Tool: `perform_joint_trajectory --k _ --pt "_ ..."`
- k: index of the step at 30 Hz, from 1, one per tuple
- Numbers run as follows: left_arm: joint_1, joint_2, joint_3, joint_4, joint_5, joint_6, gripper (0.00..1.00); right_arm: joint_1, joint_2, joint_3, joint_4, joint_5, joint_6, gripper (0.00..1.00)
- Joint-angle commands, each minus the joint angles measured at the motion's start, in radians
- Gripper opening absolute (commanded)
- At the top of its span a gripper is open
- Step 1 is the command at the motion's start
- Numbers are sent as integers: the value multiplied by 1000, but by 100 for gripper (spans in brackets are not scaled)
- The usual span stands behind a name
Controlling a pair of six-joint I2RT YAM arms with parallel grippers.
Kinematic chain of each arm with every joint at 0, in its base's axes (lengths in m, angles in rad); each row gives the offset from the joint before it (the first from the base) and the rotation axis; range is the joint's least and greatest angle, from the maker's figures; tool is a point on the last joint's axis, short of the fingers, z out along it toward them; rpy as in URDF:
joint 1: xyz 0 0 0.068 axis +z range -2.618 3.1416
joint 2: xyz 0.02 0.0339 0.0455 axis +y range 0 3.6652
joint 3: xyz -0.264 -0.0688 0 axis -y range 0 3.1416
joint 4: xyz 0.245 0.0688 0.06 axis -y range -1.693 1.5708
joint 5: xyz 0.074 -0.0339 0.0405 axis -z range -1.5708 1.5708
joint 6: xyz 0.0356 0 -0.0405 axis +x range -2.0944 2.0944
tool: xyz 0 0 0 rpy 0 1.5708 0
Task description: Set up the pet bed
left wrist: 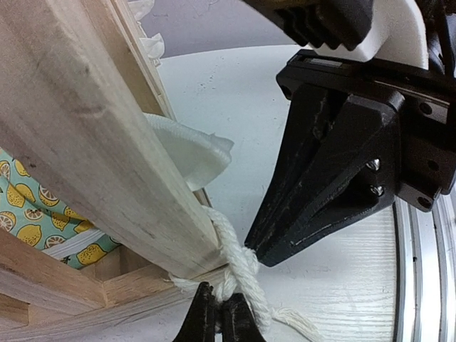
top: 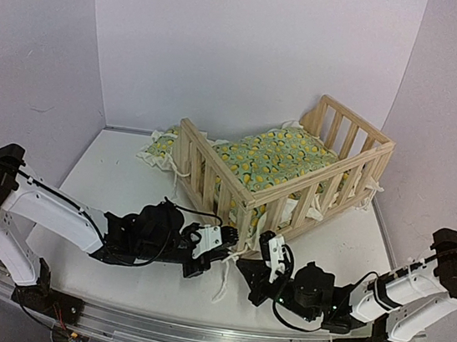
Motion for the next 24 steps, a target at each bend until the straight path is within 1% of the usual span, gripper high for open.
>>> perform_joint_trajectory --k 1,5,7,9,10,12,13,16,20,21,24 --pt "-13 -6 39 45 37 -25 0 5 -12 32 106 14 -10 0" --pt "-13 -11 34 45 32 -44 0 3 3 28 155 15 -8 0" --pt "-14 -18 30 45 34 -46 2 5 16 34 165 6 -5 0" --pt "-14 -27 25 45 34 -46 7 3 32 40 181 8 1 0" --pt "-13 -30 22 45 32 -47 11 3 38 41 188 11 3 0" --pt "-14 -36 20 46 21 -47 25 3 49 47 197 12 2 0" --pt "-16 -40 16 46 15 -46 29 3 53 49 199 11 1 0" --pt "-26 -43 16 46 9 -24 33 2 59 49 207 13 -1 0" --pt "-41 -25 30 46 18 21 35 0 59 50 213 9 -3 0" --pt "-42 -18 36 46 14 26 33 0 58 50 213 7 -4 0" --pt "-44 -9 47 46 -6 26 23 0 57 46 212 2 -5 0"
